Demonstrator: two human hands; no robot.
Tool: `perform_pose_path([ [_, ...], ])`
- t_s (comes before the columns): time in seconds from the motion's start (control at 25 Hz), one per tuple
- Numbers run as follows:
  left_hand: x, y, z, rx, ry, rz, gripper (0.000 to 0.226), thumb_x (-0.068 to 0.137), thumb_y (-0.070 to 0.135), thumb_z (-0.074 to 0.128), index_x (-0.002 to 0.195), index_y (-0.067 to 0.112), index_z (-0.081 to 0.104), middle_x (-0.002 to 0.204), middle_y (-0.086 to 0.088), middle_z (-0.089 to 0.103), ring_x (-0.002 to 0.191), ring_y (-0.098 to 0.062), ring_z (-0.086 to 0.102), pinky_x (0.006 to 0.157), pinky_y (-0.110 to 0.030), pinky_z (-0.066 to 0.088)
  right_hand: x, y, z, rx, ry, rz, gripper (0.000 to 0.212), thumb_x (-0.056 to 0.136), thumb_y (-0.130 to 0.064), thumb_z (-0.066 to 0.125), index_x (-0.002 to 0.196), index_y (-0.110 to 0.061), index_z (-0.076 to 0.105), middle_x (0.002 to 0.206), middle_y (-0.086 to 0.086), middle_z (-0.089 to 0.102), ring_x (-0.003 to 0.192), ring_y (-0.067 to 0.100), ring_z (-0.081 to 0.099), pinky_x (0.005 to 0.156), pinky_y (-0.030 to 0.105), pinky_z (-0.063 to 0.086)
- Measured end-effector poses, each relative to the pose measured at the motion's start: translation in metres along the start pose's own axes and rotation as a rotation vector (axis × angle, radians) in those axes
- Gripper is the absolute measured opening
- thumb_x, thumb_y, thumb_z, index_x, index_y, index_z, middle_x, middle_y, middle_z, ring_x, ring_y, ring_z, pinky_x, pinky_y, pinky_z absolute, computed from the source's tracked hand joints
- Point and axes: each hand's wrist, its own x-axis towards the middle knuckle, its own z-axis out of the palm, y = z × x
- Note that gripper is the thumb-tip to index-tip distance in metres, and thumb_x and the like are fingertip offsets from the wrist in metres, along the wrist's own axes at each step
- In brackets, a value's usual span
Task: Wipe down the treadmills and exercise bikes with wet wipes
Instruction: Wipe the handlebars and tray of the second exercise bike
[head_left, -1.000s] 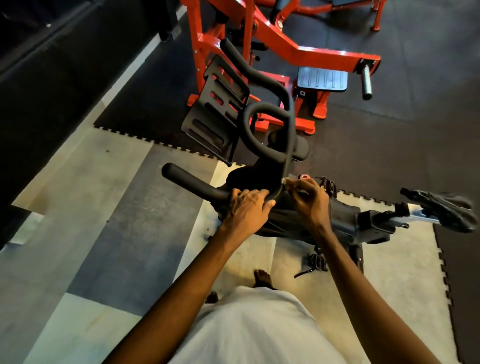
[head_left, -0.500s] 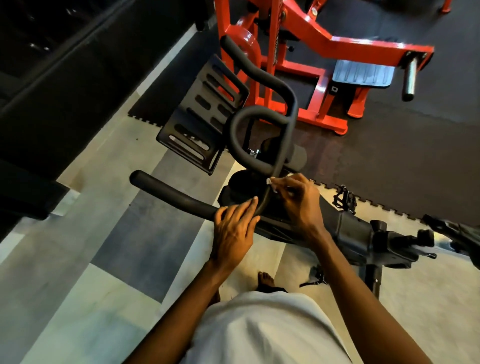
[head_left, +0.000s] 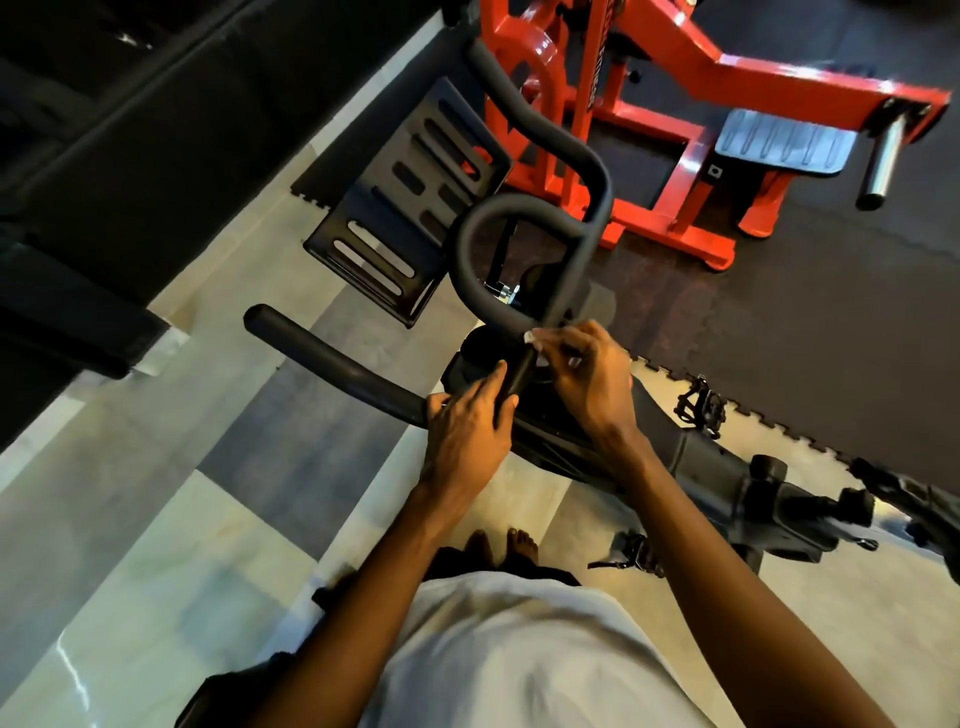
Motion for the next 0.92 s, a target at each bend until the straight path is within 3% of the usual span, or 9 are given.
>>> perform_pose_path([
  [0.16,0.006,0.001,0.008,0.053,-0.028,0.015,0.054,0.106,0.038,0.043,0.153,0.013,0.039,0.143,-0.009,0.057,0.123,-0.025,0.060,0.108,-0.049,0.038,0.037,0.005,-0.001,-0.012,0.111,0.074,0.016,0.093,-0.018,0.070,0.108,-0.018,0.076,0.104,-0.002,0.064,0.093,0.010,0.064,0.082,0.026,0.057],
  [0.28,0.000,0.004,0.012,0.058,0.059,0.029,0.056,0.105,0.042,0.037,0.150,0.010,0.045,0.138,-0.011,0.061,0.123,-0.028,0.060,0.108,-0.046,0.040,0.013,-0.005,0.000,-0.082,0.012,0.042,0.018,0.093,-0.011,0.070,0.109,-0.017,0.076,0.105,-0.003,0.062,0.086,0.007,0.060,0.076,0.007,0.049],
  [0.36,0.002,0.010,0.008,-0.026,0.030,-0.016,0.055,0.106,0.040,0.038,0.154,0.013,0.038,0.144,-0.012,0.056,0.127,-0.029,0.057,0.108,-0.045,0.040,-0.002,-0.002,-0.001,-0.102,-0.063,0.003,0.019,0.093,-0.011,0.070,0.110,-0.016,0.076,0.106,-0.005,0.061,0.086,0.006,0.060,0.075,0.004,0.046],
  [0.4,0.006,0.013,0.007,-0.068,-0.016,-0.047,0.056,0.107,0.037,0.041,0.157,0.015,0.030,0.146,-0.012,0.054,0.127,-0.029,0.057,0.103,-0.041,0.044,-0.001,0.001,-0.002,-0.108,-0.073,-0.007,0.018,0.094,-0.013,0.070,0.110,-0.017,0.076,0.105,-0.006,0.061,0.087,0.006,0.062,0.076,0.007,0.049],
  [0.48,0.015,0.015,0.007,-0.105,-0.064,-0.070,0.063,0.107,0.034,0.046,0.161,0.018,0.018,0.135,-0.014,0.060,0.109,-0.027,0.066,0.076,-0.026,0.049,0.016,0.008,-0.005,-0.111,-0.035,0.012,0.014,0.094,-0.016,0.071,0.107,-0.016,0.077,0.099,-0.006,0.060,0.083,0.006,0.061,0.074,0.013,0.052],
  [0.56,0.018,0.015,0.008,-0.106,-0.026,-0.052,0.065,0.106,0.034,0.047,0.161,0.016,0.017,0.118,-0.016,0.066,0.090,-0.025,0.070,0.061,-0.018,0.043,0.040,0.010,-0.009,-0.091,0.034,0.029,0.013,0.093,-0.015,0.071,0.104,-0.014,0.077,0.095,-0.005,0.059,0.078,0.004,0.059,0.073,0.007,0.047],
  [0.72,0.013,0.014,0.015,-0.054,0.064,0.018,0.060,0.104,0.042,0.039,0.154,0.009,0.037,0.123,-0.016,0.068,0.096,-0.028,0.071,0.073,-0.032,0.054,0.063,0.013,-0.018,-0.053,0.130,0.108,0.014,0.090,-0.011,0.072,0.103,-0.014,0.077,0.093,-0.004,0.059,0.076,0.003,0.059,0.069,0.000,0.040],
  [0.84,0.014,0.013,0.022,0.006,0.123,0.026,0.060,0.104,0.046,0.034,0.150,0.009,0.045,0.120,-0.014,0.070,0.089,-0.027,0.072,0.069,-0.037,0.060,0.039,0.017,-0.011,-0.071,-0.047,0.015,0.017,0.094,-0.015,0.070,0.109,-0.017,0.075,0.107,-0.005,0.061,0.090,0.004,0.062,0.080,0.008,0.050],
  [0.92,0.012,0.011,0.025,0.050,0.148,0.026,0.058,0.105,0.045,0.036,0.151,0.011,0.044,0.119,-0.012,0.071,0.089,-0.026,0.072,0.072,-0.039,0.060,0.026,0.016,-0.015,-0.114,-0.192,-0.117,0.020,0.094,-0.013,0.069,0.113,-0.019,0.075,0.110,-0.008,0.059,0.093,0.003,0.057,0.081,0.003,0.043],
])
